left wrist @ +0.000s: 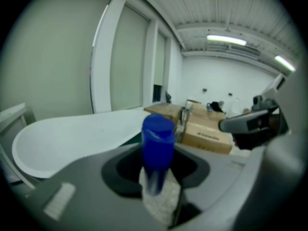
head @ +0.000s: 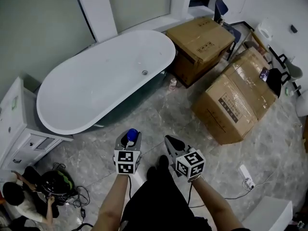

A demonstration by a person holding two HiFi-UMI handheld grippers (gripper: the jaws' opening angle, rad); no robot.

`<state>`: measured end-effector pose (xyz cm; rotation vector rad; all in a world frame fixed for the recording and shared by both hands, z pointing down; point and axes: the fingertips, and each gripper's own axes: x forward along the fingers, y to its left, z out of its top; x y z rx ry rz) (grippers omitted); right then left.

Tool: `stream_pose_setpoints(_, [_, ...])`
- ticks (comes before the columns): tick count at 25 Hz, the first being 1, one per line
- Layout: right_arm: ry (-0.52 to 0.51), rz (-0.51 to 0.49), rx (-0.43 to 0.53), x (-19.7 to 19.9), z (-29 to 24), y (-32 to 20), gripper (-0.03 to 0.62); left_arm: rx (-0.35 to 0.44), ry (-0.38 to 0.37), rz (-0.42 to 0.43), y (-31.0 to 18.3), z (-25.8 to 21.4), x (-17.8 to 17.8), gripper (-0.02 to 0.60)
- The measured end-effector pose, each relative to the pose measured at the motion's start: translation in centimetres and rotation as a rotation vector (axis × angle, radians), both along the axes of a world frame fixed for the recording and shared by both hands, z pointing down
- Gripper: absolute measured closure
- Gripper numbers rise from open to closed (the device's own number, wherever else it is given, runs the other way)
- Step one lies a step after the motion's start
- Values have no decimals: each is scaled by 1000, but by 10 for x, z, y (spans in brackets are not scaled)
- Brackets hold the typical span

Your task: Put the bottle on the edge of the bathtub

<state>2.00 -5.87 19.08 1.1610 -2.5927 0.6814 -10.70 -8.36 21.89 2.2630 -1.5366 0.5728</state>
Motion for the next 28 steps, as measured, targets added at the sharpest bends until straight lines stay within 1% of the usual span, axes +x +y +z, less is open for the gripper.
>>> stream_pose_setpoints(5, [0, -51, 6, -4, 19, -32, 592, 0, -5, -20, -30, 23, 7, 426])
stream_pose_setpoints(11, [0, -90, -12, -10, 78, -63, 592, -7, -1, -42, -63, 79, 9, 426])
stream_pose_setpoints(16, [1, -98, -36, -6, 149, -82, 592, -18, 0, -63, -81, 146, 9, 426])
stream_pose_setpoints(22, [6, -87, -43, -1, 244, -110, 592, -11, 0, -97, -110, 238, 2, 426])
stream_pose_setpoints(28, [17, -97, -36, 4, 344, -131, 592, 16, -13, -113, -140, 335, -5, 426])
